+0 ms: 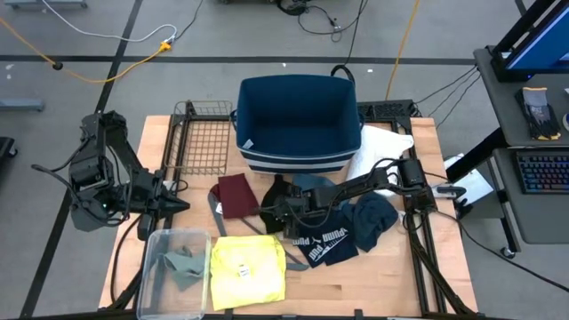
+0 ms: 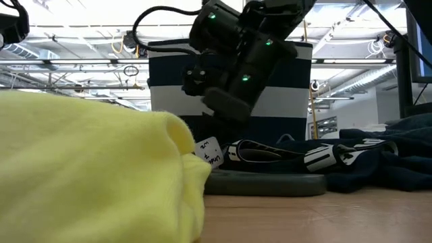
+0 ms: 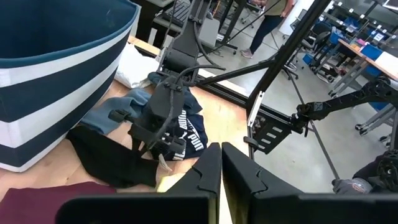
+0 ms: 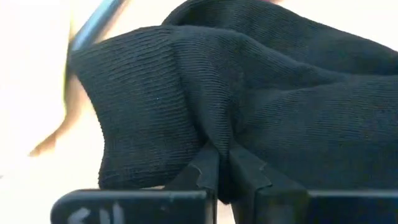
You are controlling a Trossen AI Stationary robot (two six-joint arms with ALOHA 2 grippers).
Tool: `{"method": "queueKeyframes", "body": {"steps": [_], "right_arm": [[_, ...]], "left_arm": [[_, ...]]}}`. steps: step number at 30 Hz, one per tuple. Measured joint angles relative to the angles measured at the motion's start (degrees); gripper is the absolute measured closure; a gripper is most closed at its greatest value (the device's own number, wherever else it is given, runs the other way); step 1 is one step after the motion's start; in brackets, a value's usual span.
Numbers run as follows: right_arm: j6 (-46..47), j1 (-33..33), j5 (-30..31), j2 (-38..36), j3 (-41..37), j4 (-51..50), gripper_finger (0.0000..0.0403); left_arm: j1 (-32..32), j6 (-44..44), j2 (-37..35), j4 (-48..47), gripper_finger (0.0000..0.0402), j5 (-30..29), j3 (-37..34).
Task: Pick & Place Cloths
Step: Put the black sock into the transparent bin
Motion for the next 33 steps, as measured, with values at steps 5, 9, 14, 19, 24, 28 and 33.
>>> {"method": "queueKeyframes", "body": {"steps": [5, 9, 14, 19, 24, 28, 33], "right_arm": [[-0.3, 1.4, -0.3, -5.0, -0.4, -0.9, 0.0399], [-0.1, 2.9, -0.3, -11.5, -0.2, 0.2, 0.0400], [-0.2, 4.5, -0.1, -19.0, -0.1, 3.9, 0.0401], [0.1, 5.0, 0.2, -24.9, 0.0, 10.5, 0.0402], [0.0, 5.0, 0.1, -28.1, 0.0, 19.1, 0.0402], [0.0, 5.1, -0.3, -28.2, 0.0, 25.4, 0.0402], [-0.1, 5.4, -1.8, -27.6, 0.1, 31.0, 0.0402]], "left_arm": [[0.0, -1.3, 0.1, 0.0, 0.0374, 0.0, 0.0], [0.1, -1.3, 0.5, 0.0, 0.0373, -0.2, 0.0], [1.8, -1.2, 1.6, -0.1, 0.0373, -0.4, 0.0], [4.6, -1.2, 3.4, 0.0, 0.0368, 0.5, 0.0], [7.4, -1.5, 5.3, 0.5, 0.0338, 1.6, 0.0], [9.5, -0.1, 6.8, 3.0, 0.0301, 1.7, 0.0], [12.6, 6.8, 8.7, 9.8, 0.0244, 1.8, 0.0]]}}
